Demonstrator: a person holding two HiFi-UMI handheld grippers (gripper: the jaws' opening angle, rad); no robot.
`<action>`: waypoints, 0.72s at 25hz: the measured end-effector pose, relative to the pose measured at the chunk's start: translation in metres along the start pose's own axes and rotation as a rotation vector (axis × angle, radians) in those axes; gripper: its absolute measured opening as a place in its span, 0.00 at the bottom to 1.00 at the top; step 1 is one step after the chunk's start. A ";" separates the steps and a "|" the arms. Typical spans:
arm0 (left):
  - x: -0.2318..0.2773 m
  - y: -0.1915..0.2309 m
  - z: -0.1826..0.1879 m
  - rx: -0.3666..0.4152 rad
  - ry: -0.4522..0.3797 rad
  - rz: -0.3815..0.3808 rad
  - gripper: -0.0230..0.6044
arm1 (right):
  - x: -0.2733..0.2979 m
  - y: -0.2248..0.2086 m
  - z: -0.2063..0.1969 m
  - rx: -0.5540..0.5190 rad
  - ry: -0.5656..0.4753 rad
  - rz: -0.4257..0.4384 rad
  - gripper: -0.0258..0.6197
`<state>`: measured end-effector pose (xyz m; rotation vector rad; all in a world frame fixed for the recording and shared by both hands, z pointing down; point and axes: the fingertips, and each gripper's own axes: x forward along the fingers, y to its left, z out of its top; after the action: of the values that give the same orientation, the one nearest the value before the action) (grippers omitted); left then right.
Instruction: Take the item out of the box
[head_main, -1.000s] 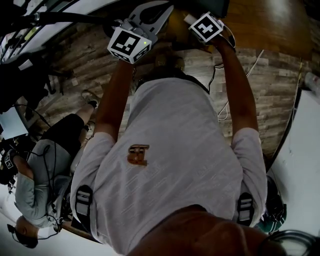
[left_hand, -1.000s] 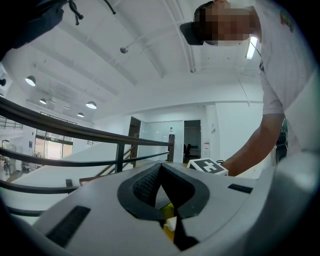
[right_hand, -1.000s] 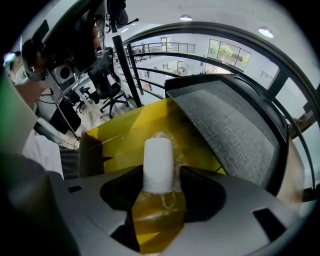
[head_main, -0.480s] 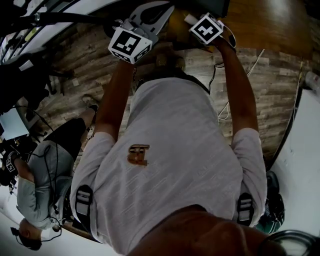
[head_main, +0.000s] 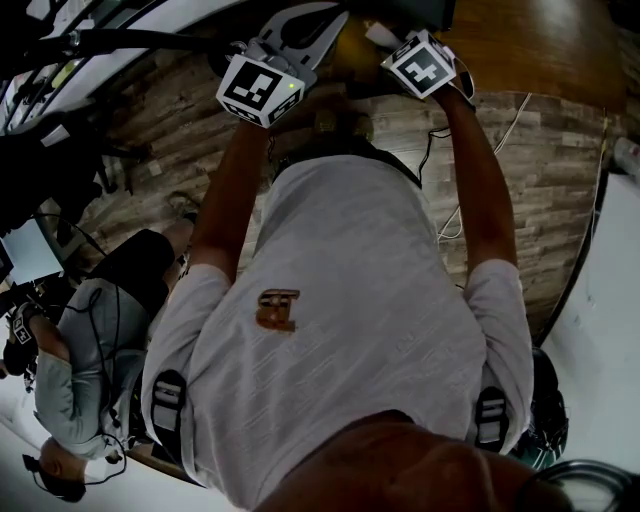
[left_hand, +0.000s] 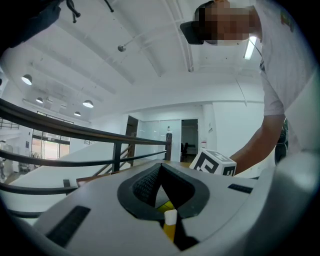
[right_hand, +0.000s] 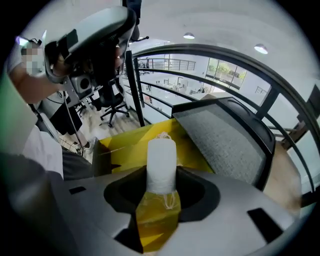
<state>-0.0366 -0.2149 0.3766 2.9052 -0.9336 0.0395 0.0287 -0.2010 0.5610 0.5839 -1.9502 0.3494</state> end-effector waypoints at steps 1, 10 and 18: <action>0.000 -0.001 0.000 0.001 0.000 -0.002 0.07 | -0.004 0.001 0.003 0.004 -0.021 -0.002 0.33; 0.004 -0.017 0.007 0.015 -0.009 -0.031 0.07 | -0.054 0.008 0.029 0.063 -0.250 -0.021 0.33; 0.009 -0.029 0.017 0.030 -0.019 -0.047 0.07 | -0.101 0.003 0.050 0.160 -0.491 -0.028 0.33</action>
<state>-0.0130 -0.1984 0.3582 2.9592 -0.8745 0.0222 0.0250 -0.1980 0.4478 0.8616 -2.3934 0.3711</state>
